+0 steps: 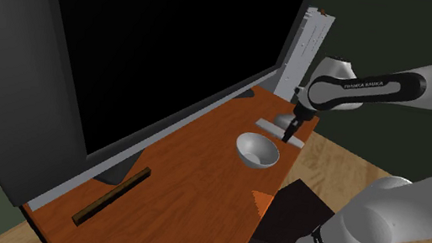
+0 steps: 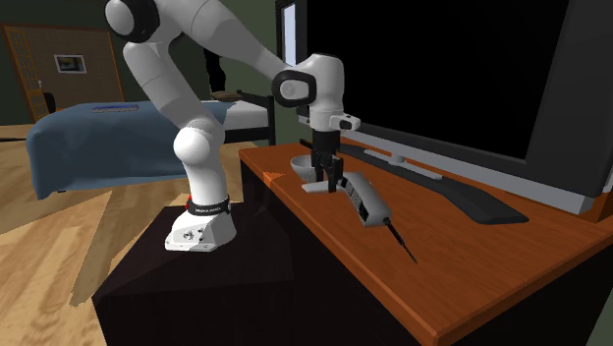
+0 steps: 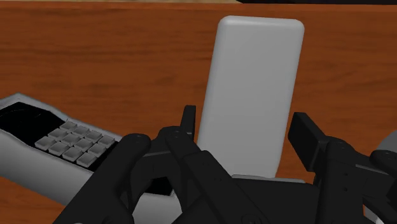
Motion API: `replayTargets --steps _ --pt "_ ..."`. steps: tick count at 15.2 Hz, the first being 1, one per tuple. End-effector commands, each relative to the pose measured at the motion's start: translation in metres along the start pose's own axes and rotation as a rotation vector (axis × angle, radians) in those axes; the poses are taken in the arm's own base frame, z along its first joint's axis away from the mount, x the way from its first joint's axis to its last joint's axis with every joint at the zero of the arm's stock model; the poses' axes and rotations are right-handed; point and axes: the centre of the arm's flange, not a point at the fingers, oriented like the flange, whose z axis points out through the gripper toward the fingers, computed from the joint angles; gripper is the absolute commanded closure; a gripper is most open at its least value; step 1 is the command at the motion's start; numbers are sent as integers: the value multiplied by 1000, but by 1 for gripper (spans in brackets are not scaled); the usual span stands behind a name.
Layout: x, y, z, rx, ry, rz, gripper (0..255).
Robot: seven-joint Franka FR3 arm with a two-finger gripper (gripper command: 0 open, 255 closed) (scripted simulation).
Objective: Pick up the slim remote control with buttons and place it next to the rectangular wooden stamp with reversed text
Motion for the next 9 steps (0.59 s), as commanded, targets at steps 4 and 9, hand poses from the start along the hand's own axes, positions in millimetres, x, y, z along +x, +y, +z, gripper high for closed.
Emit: replayTargets --steps 4,9 --pt "0 1 -27 0 0 0 255" --pt "0 0 -50 0 0 0 255"
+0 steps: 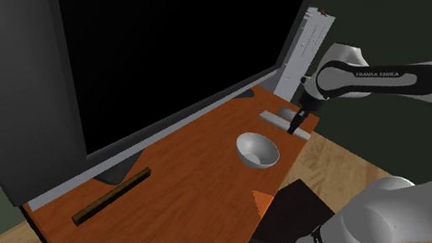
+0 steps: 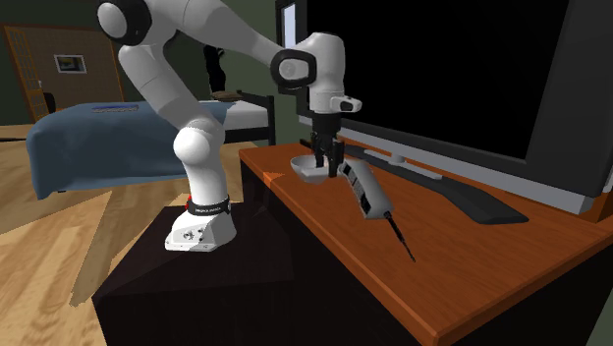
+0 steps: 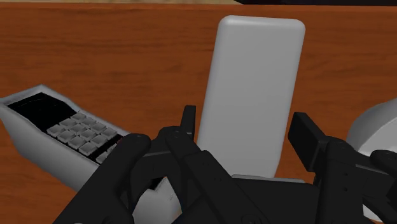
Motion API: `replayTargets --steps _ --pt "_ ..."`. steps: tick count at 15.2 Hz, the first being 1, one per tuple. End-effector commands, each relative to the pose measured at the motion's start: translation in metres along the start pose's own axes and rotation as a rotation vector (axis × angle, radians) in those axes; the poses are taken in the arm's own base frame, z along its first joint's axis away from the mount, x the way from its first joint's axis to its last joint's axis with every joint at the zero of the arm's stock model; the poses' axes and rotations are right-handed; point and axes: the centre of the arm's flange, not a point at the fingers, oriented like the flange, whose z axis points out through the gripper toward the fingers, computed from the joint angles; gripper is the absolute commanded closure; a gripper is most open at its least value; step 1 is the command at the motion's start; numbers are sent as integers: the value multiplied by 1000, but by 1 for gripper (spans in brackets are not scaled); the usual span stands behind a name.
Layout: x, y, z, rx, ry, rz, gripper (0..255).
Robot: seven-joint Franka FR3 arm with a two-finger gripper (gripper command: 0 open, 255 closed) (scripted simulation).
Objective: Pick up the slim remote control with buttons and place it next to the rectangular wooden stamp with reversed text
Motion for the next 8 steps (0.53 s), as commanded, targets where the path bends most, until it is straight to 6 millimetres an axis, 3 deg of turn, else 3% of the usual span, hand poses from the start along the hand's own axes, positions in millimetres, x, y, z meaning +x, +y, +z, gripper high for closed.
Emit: replayTargets --steps 1,8 --pt "2 -14 -5 0 0 0 255" --pt "13 -106 -4 0 0 0 255"
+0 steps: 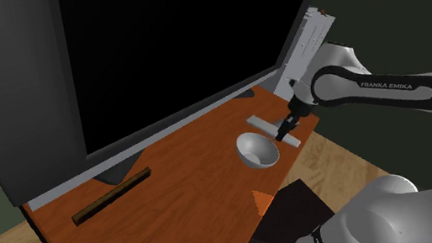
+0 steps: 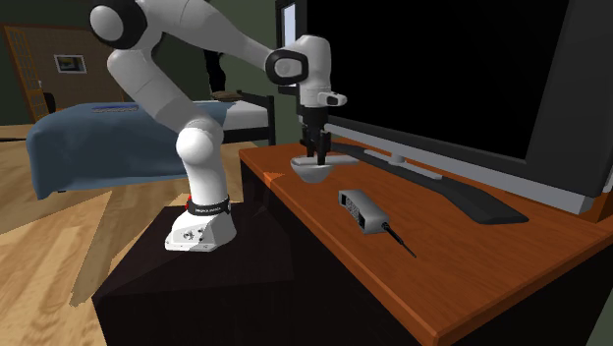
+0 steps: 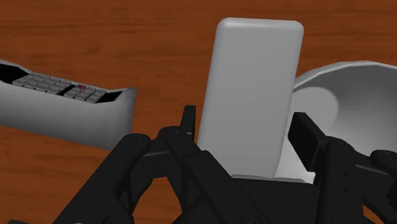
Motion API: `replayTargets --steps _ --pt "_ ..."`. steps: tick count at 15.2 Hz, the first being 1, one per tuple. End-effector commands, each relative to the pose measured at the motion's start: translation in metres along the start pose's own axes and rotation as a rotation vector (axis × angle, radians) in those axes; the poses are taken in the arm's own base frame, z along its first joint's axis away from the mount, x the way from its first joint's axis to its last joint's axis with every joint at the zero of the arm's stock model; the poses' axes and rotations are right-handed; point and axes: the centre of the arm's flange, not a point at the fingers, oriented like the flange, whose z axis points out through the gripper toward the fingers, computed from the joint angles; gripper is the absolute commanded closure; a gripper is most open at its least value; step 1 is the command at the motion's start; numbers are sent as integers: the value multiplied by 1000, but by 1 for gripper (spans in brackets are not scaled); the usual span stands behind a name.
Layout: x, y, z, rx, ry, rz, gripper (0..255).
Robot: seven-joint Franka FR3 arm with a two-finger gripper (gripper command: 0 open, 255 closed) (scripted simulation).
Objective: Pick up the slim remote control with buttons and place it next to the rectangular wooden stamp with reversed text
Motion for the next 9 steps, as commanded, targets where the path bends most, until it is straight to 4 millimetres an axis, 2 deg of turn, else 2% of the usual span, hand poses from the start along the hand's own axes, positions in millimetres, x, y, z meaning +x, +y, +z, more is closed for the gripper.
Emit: replayTargets --steps 1,9 --pt "2 -27 0 0 0 2 255" --pt "15 -132 2 0 0 2 255"
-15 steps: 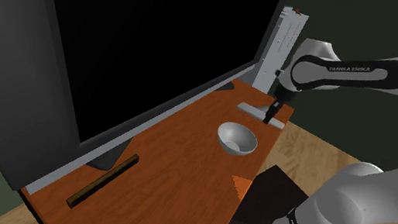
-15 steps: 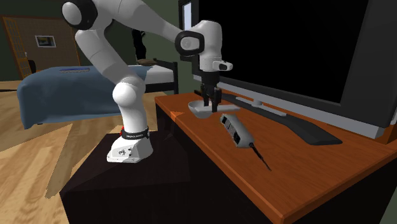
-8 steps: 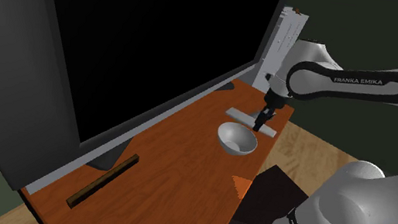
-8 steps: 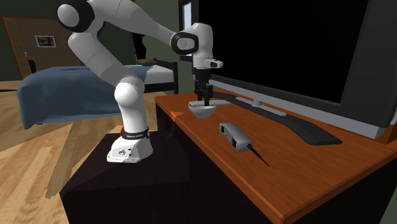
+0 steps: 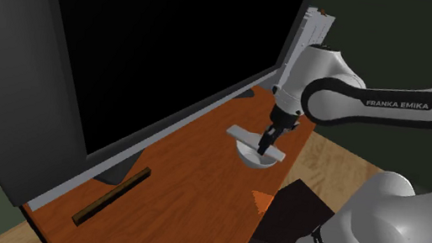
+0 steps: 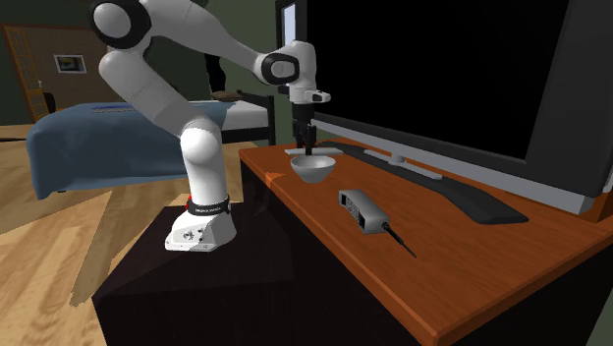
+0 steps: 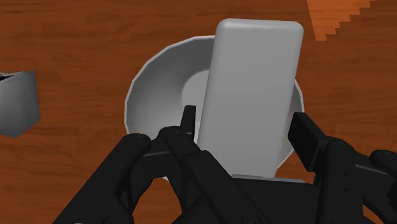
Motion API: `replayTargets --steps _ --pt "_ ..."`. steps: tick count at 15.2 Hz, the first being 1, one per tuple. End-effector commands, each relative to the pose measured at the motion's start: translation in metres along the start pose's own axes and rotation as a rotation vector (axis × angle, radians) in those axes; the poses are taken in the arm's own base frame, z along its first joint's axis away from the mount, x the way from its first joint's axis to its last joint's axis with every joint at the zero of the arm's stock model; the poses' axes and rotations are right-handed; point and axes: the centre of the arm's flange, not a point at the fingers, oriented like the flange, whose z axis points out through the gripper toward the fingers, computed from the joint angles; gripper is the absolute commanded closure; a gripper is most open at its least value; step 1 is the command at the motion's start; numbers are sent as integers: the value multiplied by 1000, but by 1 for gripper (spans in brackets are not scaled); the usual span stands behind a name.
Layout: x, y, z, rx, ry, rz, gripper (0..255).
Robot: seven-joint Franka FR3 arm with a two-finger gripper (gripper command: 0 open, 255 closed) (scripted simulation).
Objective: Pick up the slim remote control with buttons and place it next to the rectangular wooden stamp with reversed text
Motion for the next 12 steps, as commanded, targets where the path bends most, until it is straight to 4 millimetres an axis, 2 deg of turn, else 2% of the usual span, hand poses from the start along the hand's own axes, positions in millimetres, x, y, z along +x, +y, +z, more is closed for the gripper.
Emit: replayTargets --steps 1,12 --pt "3 -27 -1 0 0 1 255" --pt "21 -171 0 0 0 1 255"
